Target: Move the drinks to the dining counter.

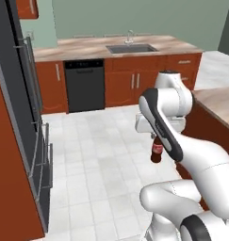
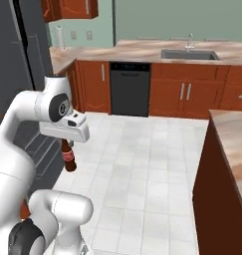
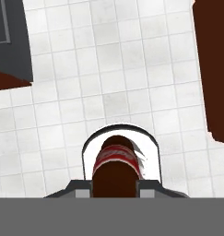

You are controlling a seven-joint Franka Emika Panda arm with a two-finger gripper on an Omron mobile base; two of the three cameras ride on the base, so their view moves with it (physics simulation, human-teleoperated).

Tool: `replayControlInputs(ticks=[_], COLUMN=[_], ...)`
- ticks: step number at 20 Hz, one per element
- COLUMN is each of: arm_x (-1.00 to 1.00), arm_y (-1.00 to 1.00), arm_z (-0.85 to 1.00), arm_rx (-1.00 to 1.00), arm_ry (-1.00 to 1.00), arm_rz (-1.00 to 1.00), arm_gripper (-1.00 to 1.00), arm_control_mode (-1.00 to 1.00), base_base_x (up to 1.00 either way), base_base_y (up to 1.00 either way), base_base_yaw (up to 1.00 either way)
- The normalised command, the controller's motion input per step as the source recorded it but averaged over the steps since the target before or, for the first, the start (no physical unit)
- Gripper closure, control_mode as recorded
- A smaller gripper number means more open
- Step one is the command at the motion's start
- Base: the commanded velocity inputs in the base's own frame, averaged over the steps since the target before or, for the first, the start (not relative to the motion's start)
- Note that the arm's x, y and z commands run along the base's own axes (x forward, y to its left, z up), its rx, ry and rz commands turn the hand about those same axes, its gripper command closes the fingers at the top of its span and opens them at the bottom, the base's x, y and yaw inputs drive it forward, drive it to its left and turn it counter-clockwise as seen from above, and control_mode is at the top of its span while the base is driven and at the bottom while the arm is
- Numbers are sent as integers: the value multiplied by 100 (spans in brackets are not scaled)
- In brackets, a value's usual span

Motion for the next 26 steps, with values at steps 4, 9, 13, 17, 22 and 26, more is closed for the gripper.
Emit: replayControlInputs(ticks=[4, 9, 13, 17, 22, 26], arm_x=[0, 0, 0, 0, 0, 0], arm_y=[0, 0, 0, 0, 0, 0], arm_z=[0, 0, 0, 0, 0, 0], arm_rx=[0, 0, 0, 0, 0, 0], arm_ry=[0, 0, 0, 0, 0, 0], arm_rz=[0, 0, 0, 0, 0, 0], arm_gripper=[100, 100, 100, 100, 100, 100], arm_control_mode=[100, 100, 100, 100, 100, 100], base_base_x=[100, 100, 100, 100, 100, 100], base_base_y=[70, 27, -14, -31, -20, -8], base_base_yaw=[-15, -11, -3, -1, -3, -1])
